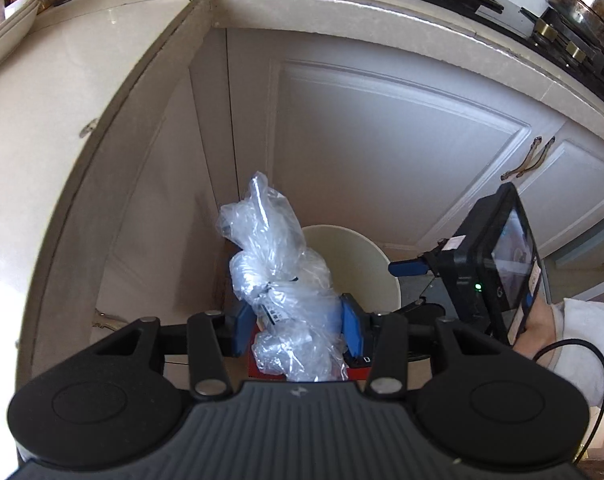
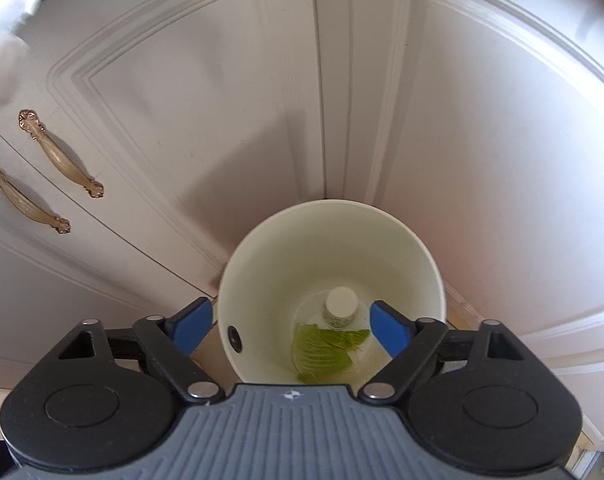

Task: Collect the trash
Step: 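Open the right gripper to drop the cabbage leaf into the bucket, then lower the clear plastic bag into the bucket and open the left gripper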

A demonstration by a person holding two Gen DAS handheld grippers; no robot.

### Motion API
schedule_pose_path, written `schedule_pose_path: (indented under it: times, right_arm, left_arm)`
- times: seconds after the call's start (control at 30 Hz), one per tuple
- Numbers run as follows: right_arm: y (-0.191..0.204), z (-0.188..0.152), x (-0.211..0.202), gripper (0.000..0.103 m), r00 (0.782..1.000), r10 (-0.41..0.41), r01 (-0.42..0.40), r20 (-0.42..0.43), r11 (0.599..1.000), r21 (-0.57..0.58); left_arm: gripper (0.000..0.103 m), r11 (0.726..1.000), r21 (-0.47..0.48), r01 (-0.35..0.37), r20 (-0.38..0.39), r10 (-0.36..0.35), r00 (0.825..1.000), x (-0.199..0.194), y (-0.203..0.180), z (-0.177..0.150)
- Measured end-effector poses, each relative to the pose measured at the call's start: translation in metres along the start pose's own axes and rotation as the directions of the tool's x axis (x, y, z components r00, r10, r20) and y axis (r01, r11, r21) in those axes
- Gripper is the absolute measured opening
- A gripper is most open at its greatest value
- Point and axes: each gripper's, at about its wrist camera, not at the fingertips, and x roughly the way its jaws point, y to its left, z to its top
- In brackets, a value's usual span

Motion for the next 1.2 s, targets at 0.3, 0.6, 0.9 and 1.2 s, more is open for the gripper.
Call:
schedule_pose_path:
  times: [0.3,0.6,0.9,1.2]
  right_arm:
    - [-0.011,-0.021,-0.037,0.102,0.997,-0.071,0.070,0.035,0.997,0.034]
    - [-0.024,-0.037,-0.068,0.103,0.992,-0.107,0.098,0.071,0.989,0.114]
    - [-0.033,-0.049,-0.078,0.103,0.988,-0.130,0.118,0.078,0.982,0.148]
    - [-0.032,-0.046,-0.080,0.103,0.987,-0.133,0.119,0.096,0.984,0.134]
  left_arm:
    - [0.044,0.999,0.035,0.024,-0.052,-0.022,0.998,0.054,-0.019,0.004]
    - [0.044,0.991,0.105,0.084,-0.087,-0.075,0.993,0.113,-0.048,0.016]
    - [0.086,0.977,0.177,0.123,-0.038,-0.119,0.992,0.136,-0.077,0.028]
    - [0.087,0.978,0.185,0.096,-0.021,-0.094,0.995,0.124,-0.074,0.034]
